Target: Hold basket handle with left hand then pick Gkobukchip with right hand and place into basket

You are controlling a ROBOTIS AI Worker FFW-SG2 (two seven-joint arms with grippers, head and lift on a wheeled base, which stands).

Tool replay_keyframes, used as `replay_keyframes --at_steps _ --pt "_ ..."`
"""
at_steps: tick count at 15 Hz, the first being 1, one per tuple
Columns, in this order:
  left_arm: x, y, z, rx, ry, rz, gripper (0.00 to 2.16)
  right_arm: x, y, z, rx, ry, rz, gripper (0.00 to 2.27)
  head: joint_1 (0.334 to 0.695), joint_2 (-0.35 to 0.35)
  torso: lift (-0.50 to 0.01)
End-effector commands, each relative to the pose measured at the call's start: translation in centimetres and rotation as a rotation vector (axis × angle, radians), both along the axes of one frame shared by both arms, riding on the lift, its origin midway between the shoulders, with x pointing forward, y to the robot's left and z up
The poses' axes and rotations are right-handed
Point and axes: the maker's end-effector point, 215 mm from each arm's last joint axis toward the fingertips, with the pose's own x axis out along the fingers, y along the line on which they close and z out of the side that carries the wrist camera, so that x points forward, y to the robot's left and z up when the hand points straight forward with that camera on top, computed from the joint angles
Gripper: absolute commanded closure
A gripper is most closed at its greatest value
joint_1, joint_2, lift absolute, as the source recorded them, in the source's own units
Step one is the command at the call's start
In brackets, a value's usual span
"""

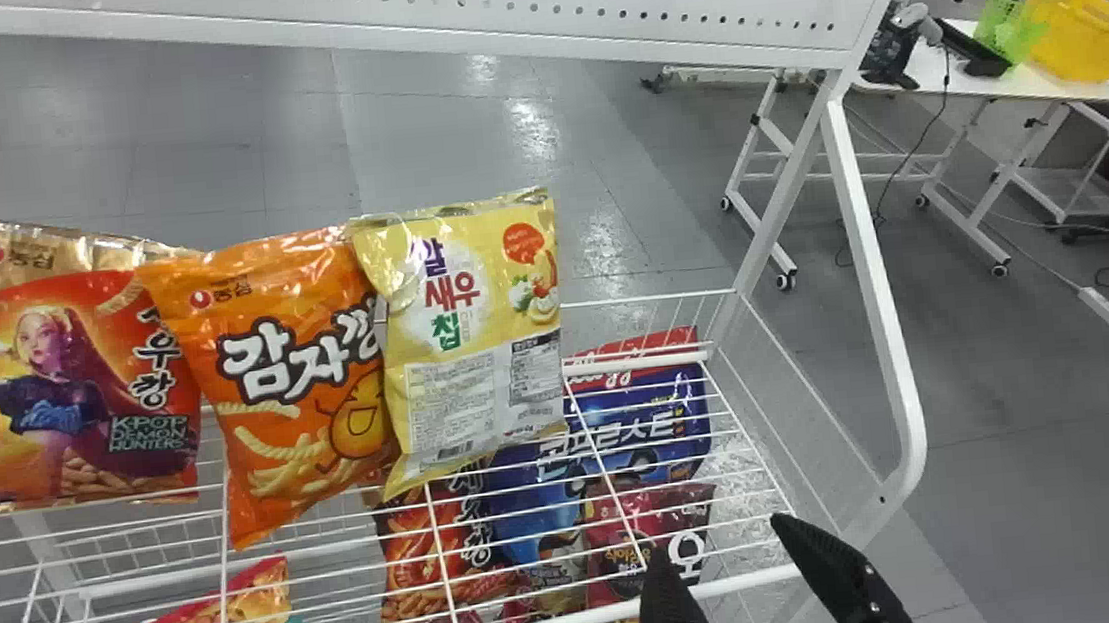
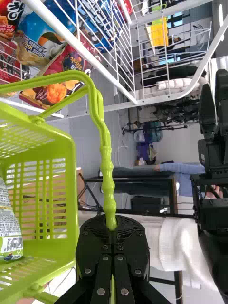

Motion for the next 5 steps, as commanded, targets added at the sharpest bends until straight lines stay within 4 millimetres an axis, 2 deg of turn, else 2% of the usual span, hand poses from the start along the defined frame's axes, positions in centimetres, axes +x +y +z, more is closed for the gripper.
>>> replay_keyframes --at_steps 1,5 --pt "-0.01 -0.01 -0.03 -0.002 0.003 0.002 1.45 0.00 0.00 -0.06 -0.001 0.001 0.001 0.08 0.695 -0.350 -0.032" --pt "0.02 0.30 0.02 -0.009 0.008 0.011 1.45 0.11 0.04 -0.02 0.002 -0.001 0.002 0.08 0.695 -0.350 -0.032"
